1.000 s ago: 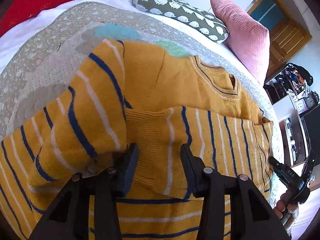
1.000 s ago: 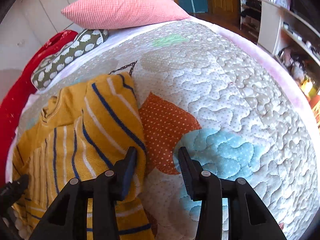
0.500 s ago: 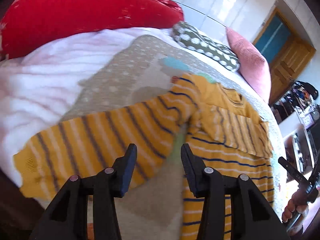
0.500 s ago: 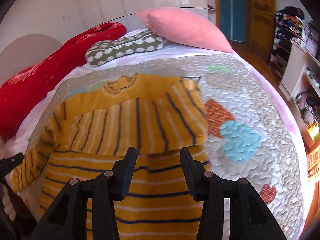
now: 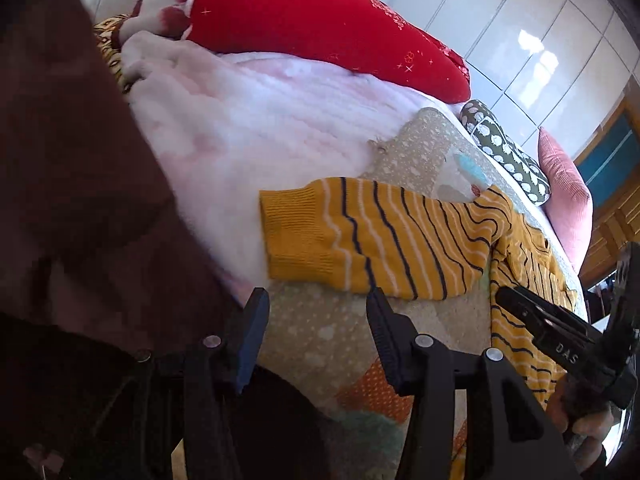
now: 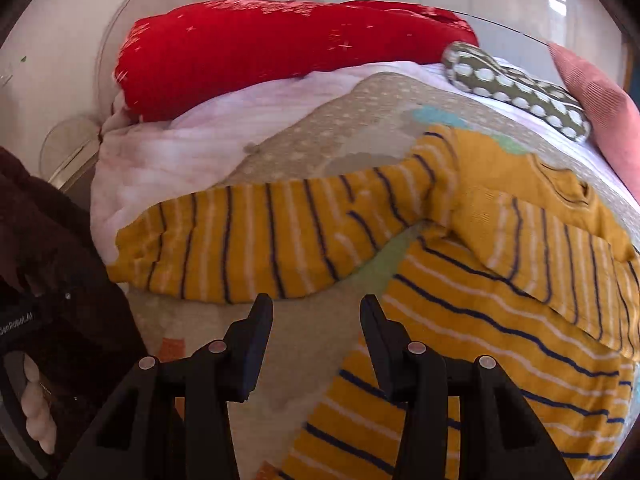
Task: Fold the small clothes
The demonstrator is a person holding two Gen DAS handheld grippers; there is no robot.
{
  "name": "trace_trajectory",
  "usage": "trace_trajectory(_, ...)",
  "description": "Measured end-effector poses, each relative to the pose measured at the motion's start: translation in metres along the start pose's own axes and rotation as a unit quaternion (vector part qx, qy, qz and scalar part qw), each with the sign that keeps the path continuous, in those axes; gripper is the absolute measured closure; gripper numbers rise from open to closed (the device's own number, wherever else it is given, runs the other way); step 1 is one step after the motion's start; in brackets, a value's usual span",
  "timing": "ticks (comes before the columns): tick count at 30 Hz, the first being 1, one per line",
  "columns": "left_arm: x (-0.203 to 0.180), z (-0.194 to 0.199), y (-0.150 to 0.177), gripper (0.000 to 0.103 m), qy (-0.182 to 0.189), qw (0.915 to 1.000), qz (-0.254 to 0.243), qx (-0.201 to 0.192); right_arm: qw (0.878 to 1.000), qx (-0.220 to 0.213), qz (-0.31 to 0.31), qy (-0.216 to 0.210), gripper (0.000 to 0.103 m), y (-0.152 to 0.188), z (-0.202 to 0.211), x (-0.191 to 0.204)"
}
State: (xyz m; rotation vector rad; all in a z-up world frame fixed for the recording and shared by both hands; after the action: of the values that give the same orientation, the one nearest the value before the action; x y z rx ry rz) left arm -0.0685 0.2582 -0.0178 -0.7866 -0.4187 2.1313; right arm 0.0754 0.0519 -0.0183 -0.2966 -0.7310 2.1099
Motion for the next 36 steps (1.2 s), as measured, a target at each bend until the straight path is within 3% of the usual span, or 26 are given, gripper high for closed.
trace_trajectory(7, 0.046, 0.023, 0.021, 0.053, -0.005, 0.9987, 0.05, -0.003, 0.991, 0.006, 0.107, -0.078, 0.052, -0.026, -0.033, 0.106)
trace_trajectory(11, 0.067, 0.033, 0.031, 0.053, 0.001, 0.9969, 0.078, -0.002, 0.976, 0.015, 0.185, -0.112, 0.041, -0.031, -0.048, 0.164)
trace_trajectory(14, 0.07, 0.037, 0.035, 0.053, 0.002, 0.9972, 0.074, -0.004, 0.966, 0.026, 0.236, -0.104, 0.041, -0.029, -0.066, 0.195)
trace_trajectory(17, 0.061, 0.038, 0.034, 0.053, 0.013, 0.998, 0.062, -0.007, 0.957, 0.022, 0.284, -0.058, 0.041, -0.026, -0.082, 0.213)
trace_trajectory(19, 0.051, 0.039, 0.032, 0.053, 0.02, 0.9987, 0.046, -0.01, 0.951, 0.018, 0.308, -0.016, 0.079, -0.022, -0.089, 0.216)
trace_trajectory(20, 0.045, 0.038, 0.031, 0.052, 0.026, 0.9989, 0.037, -0.009, 0.953, 0.023, 0.302, -0.006, 0.094, -0.024, -0.089, 0.213)
trace_trajectory(22, 0.028, 0.036, 0.027, 0.049, 0.05, 0.9986, 0.016, -0.005, 0.965, 0.008, 0.261, -0.027, 0.094, -0.037, -0.074, 0.2)
trace_trajectory(24, 0.006, 0.032, 0.02, 0.045, 0.076, 0.9971, -0.007, 0.0, 0.975, -0.028, 0.217, -0.021, 0.095, -0.059, -0.045, 0.172)
trace_trajectory(28, -0.049, 0.018, 0.005, 0.037, 0.157, 0.9866, -0.041, 0.018, 0.991, -0.097, 0.097, -0.006, 0.094, -0.106, 0.023, 0.084)
trace_trajectory(32, -0.121, -0.008, -0.008, 0.021, 0.257, 0.9623, -0.075, 0.045, 0.991, -0.133, -0.021, 0.011, 0.094, -0.129, 0.078, -0.018)
trace_trajectory(34, -0.157, -0.031, -0.01, 0.02, 0.285, 0.953, -0.083, 0.062, 0.988, -0.141, -0.065, 0.025, 0.094, -0.127, 0.097, -0.059)
trace_trajectory(36, -0.191, -0.058, -0.008, 0.02, 0.332, 0.935, -0.077, 0.098, 0.983, -0.147, -0.096, 0.048, 0.094, -0.12, 0.113, -0.093)
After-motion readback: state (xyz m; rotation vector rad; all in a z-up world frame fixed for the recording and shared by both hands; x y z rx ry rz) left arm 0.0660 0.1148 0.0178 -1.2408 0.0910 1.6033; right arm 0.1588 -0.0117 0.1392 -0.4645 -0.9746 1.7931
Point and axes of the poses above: each gripper's, at about its wrist camera, not at the fingertips, and z roughly against the way its jaws point, x to its left, y to its underside, the point moved 3 cm from there along -z, roughly the way its jaws point, and after that the axes turned 4 degrees about y, right-handed, at the moved point
